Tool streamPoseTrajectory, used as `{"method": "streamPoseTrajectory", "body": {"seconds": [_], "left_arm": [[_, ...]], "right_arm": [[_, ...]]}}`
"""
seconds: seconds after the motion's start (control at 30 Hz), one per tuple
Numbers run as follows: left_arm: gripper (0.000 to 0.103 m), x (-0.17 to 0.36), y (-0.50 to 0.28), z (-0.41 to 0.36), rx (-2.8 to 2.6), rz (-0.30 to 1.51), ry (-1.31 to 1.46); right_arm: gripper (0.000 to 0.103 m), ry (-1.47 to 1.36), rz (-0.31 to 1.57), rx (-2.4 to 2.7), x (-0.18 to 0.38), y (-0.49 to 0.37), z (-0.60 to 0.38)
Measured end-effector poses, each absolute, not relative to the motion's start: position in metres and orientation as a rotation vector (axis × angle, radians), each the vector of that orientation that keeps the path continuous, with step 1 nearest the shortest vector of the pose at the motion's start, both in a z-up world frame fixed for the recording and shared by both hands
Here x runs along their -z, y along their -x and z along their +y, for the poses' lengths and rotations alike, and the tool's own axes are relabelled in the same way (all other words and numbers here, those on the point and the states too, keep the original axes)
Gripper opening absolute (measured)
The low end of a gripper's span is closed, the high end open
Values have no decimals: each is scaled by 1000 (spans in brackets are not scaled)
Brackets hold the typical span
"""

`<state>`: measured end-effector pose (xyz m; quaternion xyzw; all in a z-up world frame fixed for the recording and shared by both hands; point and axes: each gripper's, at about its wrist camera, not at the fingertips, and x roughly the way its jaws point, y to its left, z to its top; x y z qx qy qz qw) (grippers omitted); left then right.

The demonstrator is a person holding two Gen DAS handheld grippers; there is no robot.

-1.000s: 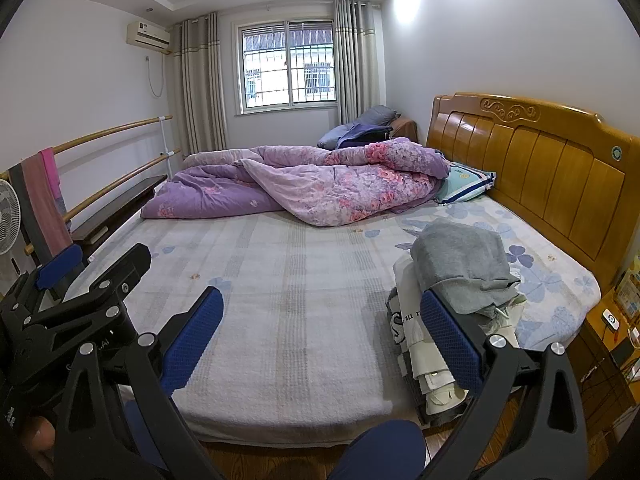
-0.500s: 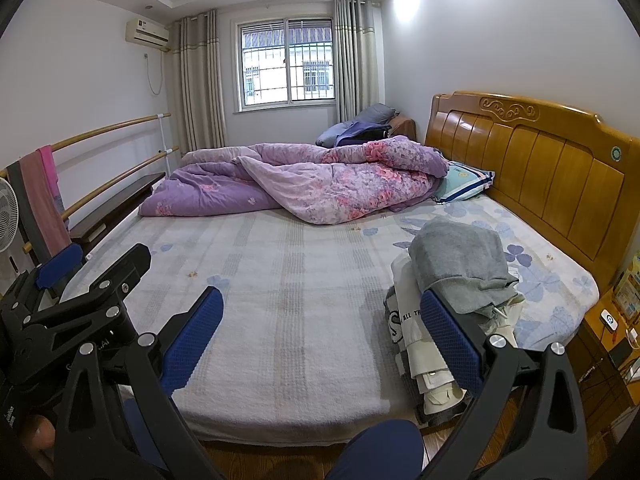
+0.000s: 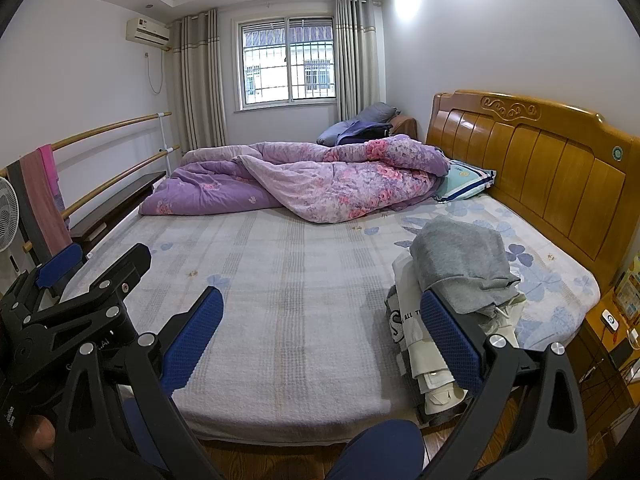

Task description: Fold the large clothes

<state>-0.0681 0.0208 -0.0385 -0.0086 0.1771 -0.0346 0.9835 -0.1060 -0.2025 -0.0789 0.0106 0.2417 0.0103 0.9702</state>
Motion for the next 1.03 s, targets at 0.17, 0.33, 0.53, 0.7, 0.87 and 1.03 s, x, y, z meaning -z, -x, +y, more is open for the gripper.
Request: {"method": "streamPoseTrajectory", "body": {"seconds": [0.17, 0.33, 0.53, 0.7, 0.87, 1.03], "left_arm": [[98, 39, 68, 21, 69, 357, 17], [98, 39, 68, 20, 68, 358, 17], [98, 38, 68, 19, 68, 356, 17], [98, 38, 67, 21, 68, 357, 16], [98, 39, 66, 21, 69, 357, 15], [98, 42, 66, 23, 71, 358, 16]], "right_arm": [[95, -24, 491, -21, 80, 106, -202], [95, -25, 494, -21, 81, 106, -203], [95, -26, 496, -22, 82, 106, -205], [95, -27, 497, -23, 82, 105, -205], [95, -29, 501, -25, 84, 104, -206], [95, -29, 502, -26, 84, 104, -207]]}}
